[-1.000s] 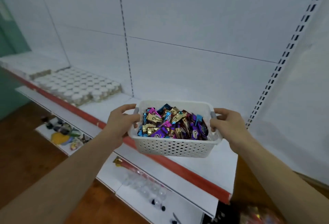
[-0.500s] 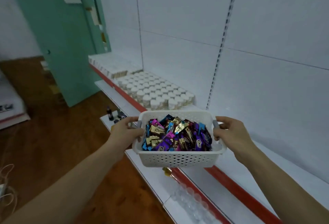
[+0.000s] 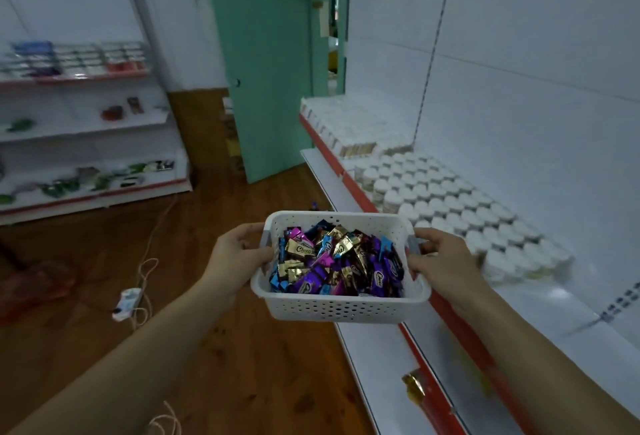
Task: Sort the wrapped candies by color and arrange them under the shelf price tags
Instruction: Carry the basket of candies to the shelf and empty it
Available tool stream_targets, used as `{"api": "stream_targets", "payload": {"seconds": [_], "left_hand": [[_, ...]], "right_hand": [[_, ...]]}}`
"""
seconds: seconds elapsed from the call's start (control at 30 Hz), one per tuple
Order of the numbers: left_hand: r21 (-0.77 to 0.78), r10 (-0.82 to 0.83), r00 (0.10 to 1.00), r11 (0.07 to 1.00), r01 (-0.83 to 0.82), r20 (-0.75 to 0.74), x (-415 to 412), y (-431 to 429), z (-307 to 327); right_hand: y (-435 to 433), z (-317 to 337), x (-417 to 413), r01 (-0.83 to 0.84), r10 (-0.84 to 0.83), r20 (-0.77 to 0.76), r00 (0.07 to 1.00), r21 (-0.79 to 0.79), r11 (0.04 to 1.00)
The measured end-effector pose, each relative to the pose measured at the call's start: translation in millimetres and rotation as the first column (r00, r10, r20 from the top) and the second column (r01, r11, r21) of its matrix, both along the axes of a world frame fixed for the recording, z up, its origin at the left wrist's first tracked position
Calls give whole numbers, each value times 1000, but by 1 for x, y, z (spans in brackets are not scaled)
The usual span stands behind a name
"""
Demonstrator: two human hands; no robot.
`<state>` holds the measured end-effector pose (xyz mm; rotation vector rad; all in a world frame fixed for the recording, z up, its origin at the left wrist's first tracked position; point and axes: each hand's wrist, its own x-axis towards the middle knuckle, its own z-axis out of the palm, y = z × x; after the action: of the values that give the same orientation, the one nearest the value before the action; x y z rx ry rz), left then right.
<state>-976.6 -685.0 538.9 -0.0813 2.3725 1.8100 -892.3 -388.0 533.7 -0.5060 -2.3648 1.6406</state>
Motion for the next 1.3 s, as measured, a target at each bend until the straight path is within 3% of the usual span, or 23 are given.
{"api": "stream_targets", "payload": {"seconds": [0.23, 0.47, 0.73, 1.03, 1.3], "left_hand": [[14, 170, 985, 985, -169, -14, -94, -33, 3], [18, 399, 916, 916, -400, 31, -152, -121, -2], [14, 592, 804, 805, -594, 57, -212, -249, -16], [24, 701, 711, 711, -703, 53, -295, -410, -12], [44, 825, 560, 558, -829, 81, -353, -521, -24]], "right_hand": [[-22, 5, -156, -212, 214, -21, 977, 61, 975], [-108, 11, -293, -454, 458, -7, 889, 131, 882], [-261, -8, -428, -656, 657, 23, 753, 102, 748], [-447, -5, -556, -759, 761, -8, 649, 62, 648], [-596, -14, -662, -867, 867, 22, 497, 49, 496]]}}
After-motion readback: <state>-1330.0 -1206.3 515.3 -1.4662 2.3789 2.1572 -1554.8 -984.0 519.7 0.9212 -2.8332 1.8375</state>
